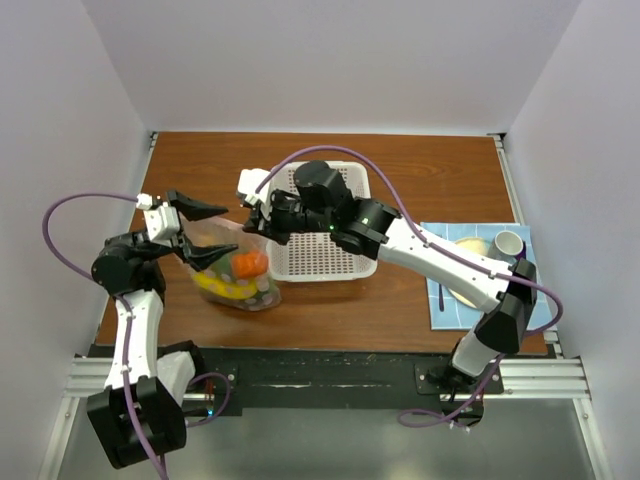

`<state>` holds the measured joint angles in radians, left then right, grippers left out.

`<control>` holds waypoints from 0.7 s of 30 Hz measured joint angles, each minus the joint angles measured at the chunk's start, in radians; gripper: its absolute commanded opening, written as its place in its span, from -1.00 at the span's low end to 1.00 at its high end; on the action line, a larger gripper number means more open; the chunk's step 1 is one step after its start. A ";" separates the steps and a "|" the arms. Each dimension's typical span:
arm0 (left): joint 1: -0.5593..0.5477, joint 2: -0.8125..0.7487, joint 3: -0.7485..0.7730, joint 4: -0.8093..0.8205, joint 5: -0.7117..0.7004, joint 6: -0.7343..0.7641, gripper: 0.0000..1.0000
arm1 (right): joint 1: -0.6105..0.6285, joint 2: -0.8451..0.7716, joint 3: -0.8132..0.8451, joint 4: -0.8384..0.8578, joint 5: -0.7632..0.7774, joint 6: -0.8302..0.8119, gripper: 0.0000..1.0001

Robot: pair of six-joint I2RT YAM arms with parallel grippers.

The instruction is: Open the zip-top bag and remove the fake food

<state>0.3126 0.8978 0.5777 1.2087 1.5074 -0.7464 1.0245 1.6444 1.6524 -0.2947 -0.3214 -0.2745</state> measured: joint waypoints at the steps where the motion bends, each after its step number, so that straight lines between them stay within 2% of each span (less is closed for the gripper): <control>1: 0.005 0.011 0.000 0.003 -0.002 -0.002 0.17 | -0.001 0.007 0.006 0.000 -0.007 0.001 -1.00; 2: 0.009 0.018 0.000 0.005 -0.004 -0.005 -0.04 | -0.001 0.015 0.013 0.000 -0.014 0.002 -1.00; 4: 0.016 0.026 0.000 0.007 -0.005 -0.009 -0.10 | -0.001 0.027 0.021 -0.001 -0.029 0.004 -1.00; 7: 0.022 0.029 0.004 0.017 -0.005 -0.015 0.30 | -0.001 0.036 0.022 -0.001 -0.049 0.008 -1.00; 8: 0.022 0.030 0.008 0.017 -0.005 -0.020 0.50 | -0.001 0.037 0.023 -0.001 -0.054 0.009 -1.00; 12: 0.024 0.037 0.034 0.029 -0.004 -0.052 0.67 | -0.001 0.037 0.023 -0.001 -0.067 0.013 -1.00; 19: 0.026 0.031 0.036 0.044 -0.004 -0.112 0.67 | -0.001 0.038 0.050 -0.023 -0.067 0.011 -1.00; 21: 0.026 0.028 0.036 0.047 -0.004 -0.127 0.48 | -0.001 0.038 0.070 -0.039 -0.068 0.010 -1.00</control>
<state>0.3382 0.9257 0.6140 1.2552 1.5032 -0.8730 1.0237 1.6825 1.7226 -0.3332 -0.3889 -0.2642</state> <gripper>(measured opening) 0.836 0.015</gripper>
